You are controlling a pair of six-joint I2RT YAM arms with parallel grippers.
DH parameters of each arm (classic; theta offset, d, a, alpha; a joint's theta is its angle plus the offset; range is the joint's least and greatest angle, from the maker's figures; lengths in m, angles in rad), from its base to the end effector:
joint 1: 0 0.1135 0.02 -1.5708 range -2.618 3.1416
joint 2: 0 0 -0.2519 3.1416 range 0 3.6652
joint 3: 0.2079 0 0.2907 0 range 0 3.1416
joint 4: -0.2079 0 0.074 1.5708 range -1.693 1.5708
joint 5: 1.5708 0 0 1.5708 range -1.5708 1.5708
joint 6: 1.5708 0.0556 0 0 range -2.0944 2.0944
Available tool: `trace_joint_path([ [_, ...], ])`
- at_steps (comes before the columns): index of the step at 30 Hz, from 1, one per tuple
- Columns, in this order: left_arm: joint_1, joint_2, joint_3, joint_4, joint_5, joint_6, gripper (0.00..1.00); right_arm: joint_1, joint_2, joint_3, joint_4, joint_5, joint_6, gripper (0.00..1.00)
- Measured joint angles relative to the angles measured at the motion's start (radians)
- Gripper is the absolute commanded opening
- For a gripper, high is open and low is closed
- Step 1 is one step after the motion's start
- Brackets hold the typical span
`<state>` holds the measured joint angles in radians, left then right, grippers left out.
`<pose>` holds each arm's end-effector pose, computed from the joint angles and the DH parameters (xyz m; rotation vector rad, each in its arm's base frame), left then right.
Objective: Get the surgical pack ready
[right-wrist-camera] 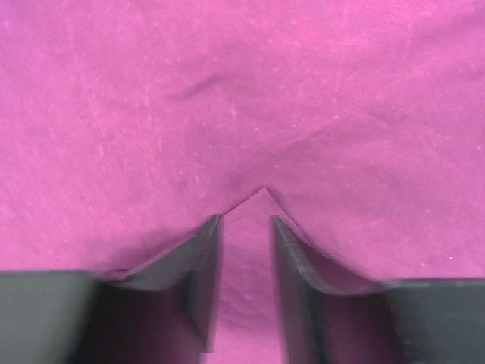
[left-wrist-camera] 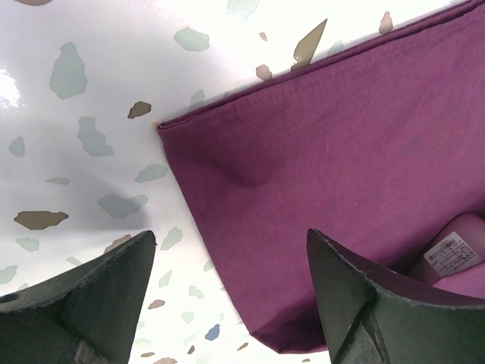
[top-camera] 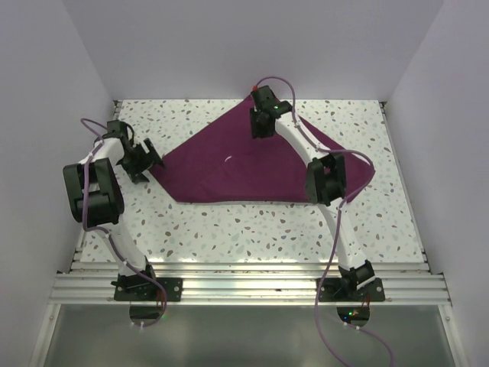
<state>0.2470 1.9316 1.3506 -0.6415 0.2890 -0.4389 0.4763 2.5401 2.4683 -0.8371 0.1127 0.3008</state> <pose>0.4141 0.0881 0.1236 -0.8706 2.6506 -0.4510 0.5318 0.2673 0.1935 -0.1695 2.4759 0.1934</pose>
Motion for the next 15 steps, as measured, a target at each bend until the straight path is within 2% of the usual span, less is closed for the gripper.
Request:
trace_joint_path([
  [5,0.002,0.000,0.000,0.001,0.004,-0.007,0.84,-0.008,-0.001,-0.007,0.000,-0.008,0.011,0.10],
  [6,0.003,0.000,0.000,0.001,0.004,-0.007,0.84,-0.009,-0.001,-0.011,0.001,-0.011,0.012,0.03],
  [7,0.003,0.000,0.000,0.000,0.004,-0.007,0.84,-0.010,-0.001,-0.015,0.000,-0.013,0.013,0.01],
  [15,0.008,0.006,0.014,-0.014,0.003,-0.002,0.84,-0.011,-0.001,-0.041,0.008,-0.029,0.032,0.00],
])
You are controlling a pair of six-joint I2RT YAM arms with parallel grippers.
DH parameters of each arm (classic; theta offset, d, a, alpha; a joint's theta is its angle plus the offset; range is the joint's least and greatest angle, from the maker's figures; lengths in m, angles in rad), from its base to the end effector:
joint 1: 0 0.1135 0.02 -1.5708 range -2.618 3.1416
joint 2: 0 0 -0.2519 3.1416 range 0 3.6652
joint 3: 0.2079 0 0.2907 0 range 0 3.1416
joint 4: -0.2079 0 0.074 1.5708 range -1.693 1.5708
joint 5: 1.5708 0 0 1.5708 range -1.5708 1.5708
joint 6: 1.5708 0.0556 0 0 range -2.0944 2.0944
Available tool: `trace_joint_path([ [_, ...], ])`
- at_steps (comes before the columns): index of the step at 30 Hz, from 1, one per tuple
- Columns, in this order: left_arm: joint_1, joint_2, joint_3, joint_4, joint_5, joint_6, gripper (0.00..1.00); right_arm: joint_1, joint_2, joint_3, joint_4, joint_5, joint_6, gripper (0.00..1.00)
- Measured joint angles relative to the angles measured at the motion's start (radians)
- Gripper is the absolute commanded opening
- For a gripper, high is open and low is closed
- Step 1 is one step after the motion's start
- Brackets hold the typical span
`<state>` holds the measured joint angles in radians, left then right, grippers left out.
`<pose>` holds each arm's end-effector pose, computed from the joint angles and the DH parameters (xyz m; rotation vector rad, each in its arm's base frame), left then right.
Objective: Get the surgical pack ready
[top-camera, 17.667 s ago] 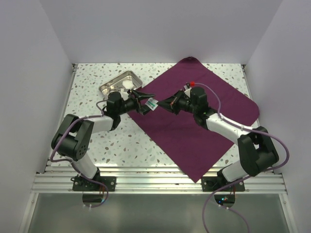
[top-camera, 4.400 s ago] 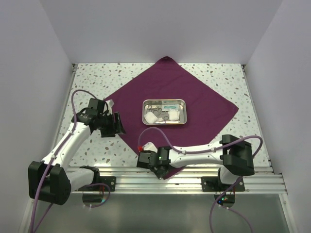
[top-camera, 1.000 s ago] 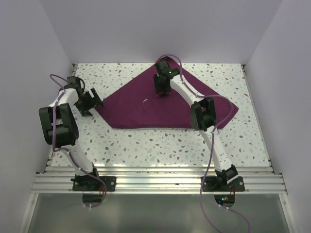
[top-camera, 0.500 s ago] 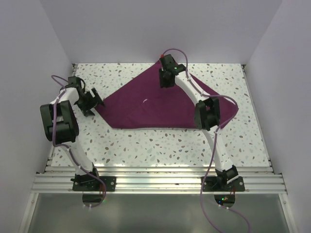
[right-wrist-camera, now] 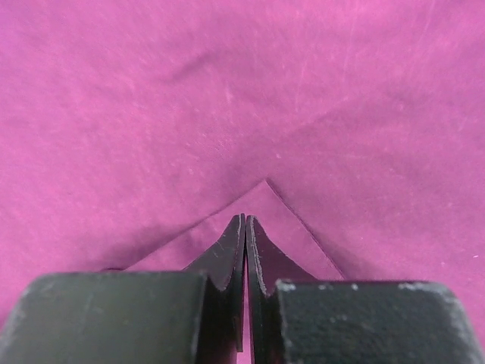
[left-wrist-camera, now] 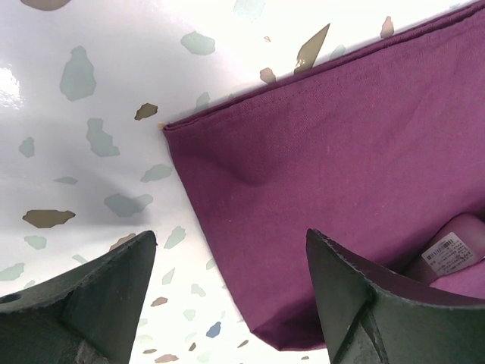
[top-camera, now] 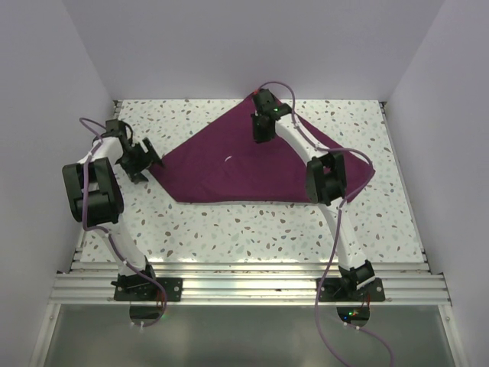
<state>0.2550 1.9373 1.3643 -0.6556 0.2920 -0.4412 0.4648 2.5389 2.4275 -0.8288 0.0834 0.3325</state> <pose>0.4148 0.0916 0.1250 -0.8863 2.6507 -0.4540 0.5323 0.2617 0.1798 -0.1324 2.5170 0.2222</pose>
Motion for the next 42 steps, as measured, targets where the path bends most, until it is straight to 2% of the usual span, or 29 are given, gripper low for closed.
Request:
trace_joint_path([
  [8,0.000,0.010,0.008,-0.021,-0.011,0.015,0.83,-0.006,0.032,-0.069,0.008,-0.023,0.018,0.00],
  [19,0.001,0.061,0.038,-0.016,-0.002,0.014,0.65,-0.014,0.039,-0.064,0.018,-0.055,0.043,0.00],
  [26,0.002,0.100,0.068,0.013,0.036,0.004,0.43,-0.014,0.039,-0.064,0.019,-0.058,0.046,0.00],
  [29,0.004,0.106,0.066,0.024,0.047,0.004,0.30,-0.015,0.039,-0.064,0.020,-0.060,0.046,0.00],
  [30,0.005,0.108,0.066,0.026,0.051,0.004,0.21,-0.015,0.040,-0.064,0.021,-0.061,0.047,0.00],
  [34,0.005,0.111,0.060,0.034,0.058,0.010,0.01,-0.018,0.040,-0.064,0.022,-0.070,0.050,0.00],
  [42,0.003,0.068,0.032,0.038,0.078,0.015,0.00,-0.020,0.041,-0.064,0.025,-0.078,0.064,0.00],
])
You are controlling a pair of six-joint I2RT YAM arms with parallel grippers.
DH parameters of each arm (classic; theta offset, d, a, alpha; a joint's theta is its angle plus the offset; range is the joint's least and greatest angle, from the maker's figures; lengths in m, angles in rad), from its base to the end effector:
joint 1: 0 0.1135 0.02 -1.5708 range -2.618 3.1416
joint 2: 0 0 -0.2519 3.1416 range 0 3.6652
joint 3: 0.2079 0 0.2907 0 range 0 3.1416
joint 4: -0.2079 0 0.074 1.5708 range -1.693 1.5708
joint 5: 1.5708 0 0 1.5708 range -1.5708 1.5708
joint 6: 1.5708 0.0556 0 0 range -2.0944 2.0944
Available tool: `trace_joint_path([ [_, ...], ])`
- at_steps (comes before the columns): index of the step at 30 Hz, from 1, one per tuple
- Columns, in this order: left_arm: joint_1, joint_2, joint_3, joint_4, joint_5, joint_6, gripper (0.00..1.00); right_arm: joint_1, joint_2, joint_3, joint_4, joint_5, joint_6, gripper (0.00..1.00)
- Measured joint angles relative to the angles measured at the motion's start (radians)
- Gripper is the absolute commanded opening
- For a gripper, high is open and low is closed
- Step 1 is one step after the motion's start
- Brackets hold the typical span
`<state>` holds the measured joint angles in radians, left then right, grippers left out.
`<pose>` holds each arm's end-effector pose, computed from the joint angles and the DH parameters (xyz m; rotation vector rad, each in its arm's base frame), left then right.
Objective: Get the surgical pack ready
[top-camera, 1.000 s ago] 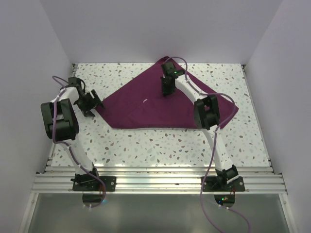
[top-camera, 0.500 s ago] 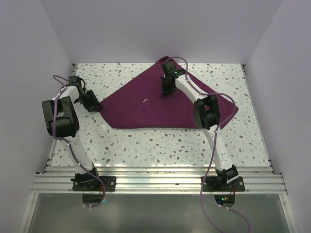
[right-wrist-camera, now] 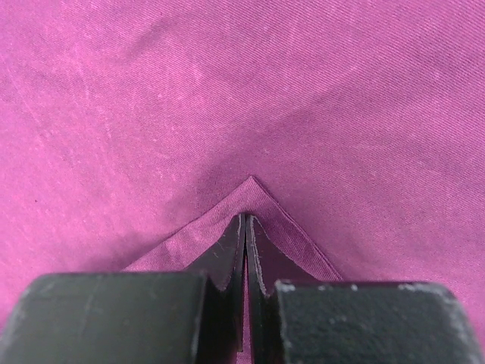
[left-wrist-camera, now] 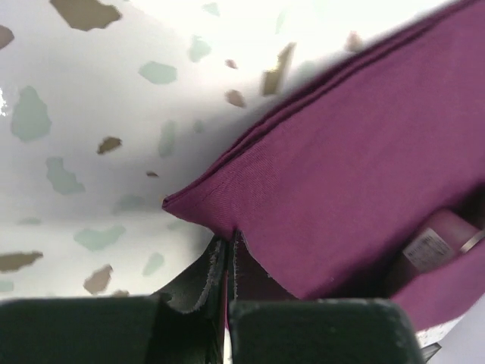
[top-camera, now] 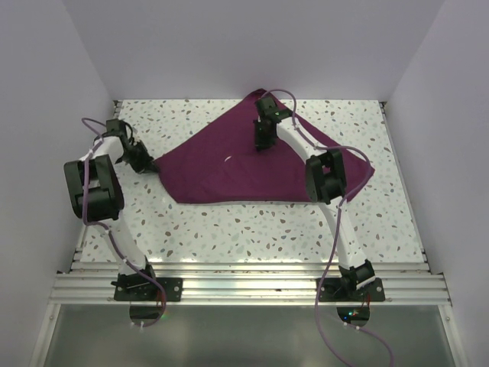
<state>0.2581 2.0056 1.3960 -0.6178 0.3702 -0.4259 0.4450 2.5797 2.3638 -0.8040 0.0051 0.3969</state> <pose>0.4267 0.0918 0.1098 -0.8470 2.6483 -0.5589 0.5342 0.2544 0.1350 -0.0611 2.6204 0.2966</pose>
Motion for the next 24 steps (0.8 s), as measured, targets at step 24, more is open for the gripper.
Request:
trace_joint_path([
  [24,-0.087,-0.164,0.013,0.002,0.038,-0.001,0.00,0.003,-0.027,0.050,-0.029,-0.025,0.055,0.00],
])
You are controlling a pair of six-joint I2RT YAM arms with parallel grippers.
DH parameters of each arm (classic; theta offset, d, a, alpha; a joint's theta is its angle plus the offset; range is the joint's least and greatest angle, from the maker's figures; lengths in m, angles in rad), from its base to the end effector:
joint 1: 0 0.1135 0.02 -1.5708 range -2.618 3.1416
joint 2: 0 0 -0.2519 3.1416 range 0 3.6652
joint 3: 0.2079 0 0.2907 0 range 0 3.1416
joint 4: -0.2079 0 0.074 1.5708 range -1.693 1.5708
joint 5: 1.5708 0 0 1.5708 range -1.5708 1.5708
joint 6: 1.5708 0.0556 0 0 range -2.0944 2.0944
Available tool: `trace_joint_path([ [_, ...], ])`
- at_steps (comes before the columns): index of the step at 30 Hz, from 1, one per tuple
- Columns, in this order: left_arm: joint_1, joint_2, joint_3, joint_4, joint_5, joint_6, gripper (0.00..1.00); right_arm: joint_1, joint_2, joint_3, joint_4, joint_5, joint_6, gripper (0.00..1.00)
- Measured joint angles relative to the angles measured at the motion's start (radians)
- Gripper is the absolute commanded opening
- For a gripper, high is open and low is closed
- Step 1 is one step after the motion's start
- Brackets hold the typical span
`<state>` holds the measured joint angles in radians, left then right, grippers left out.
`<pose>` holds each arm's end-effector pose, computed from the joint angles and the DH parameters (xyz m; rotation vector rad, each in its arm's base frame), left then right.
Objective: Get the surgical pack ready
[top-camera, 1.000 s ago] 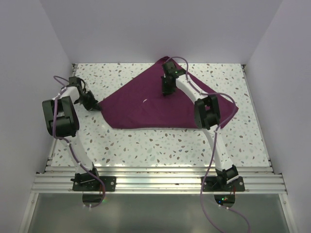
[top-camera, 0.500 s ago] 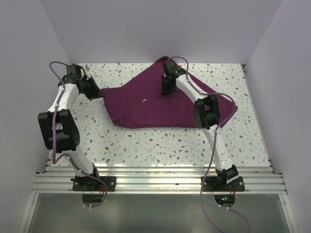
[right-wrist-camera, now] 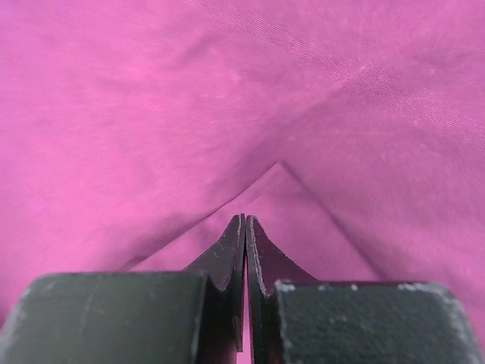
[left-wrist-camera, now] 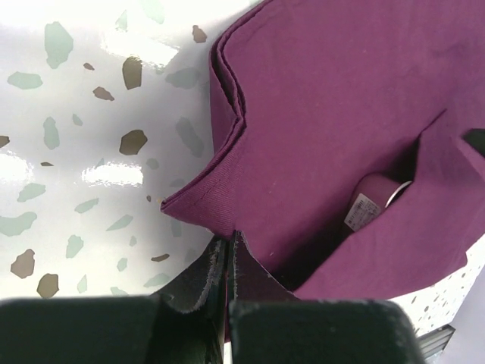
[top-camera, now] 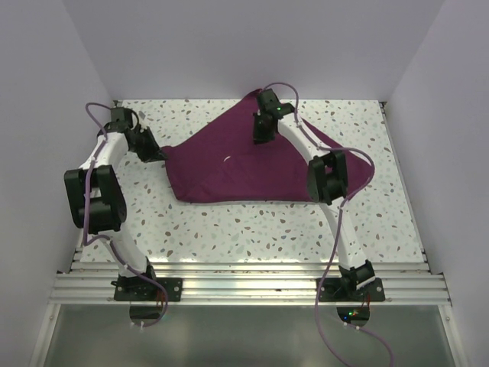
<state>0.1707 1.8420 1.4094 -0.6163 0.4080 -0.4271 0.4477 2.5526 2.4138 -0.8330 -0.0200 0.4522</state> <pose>0.4307 0.0518 0.1830 -0.6305 2.5358 -0.6244 0.5336 0.2575 0.1665 -0.0022 2.5860 0.3706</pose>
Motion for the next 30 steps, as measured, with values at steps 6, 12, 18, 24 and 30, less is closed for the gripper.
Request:
trace_joint_path([
  [6,0.004,0.014,0.000,0.000,-0.016,0.011,0.00,0.043,-0.131,-0.002,-0.010,-0.002,-0.002,0.00],
  [12,0.014,0.032,0.000,0.000,-0.023,0.027,0.00,0.197,-0.210,-0.003,-0.018,-0.011,-0.029,0.00],
  [18,0.018,0.057,0.000,0.001,-0.024,0.026,0.00,0.357,-0.202,-0.044,-0.042,-0.058,-0.029,0.00],
  [24,0.019,0.060,0.000,0.001,-0.025,0.026,0.00,0.411,-0.168,-0.055,-0.051,-0.079,-0.022,0.00],
  [30,0.031,0.066,-0.002,0.002,-0.030,0.020,0.00,0.400,-0.123,-0.068,-0.051,-0.086,0.002,0.00],
])
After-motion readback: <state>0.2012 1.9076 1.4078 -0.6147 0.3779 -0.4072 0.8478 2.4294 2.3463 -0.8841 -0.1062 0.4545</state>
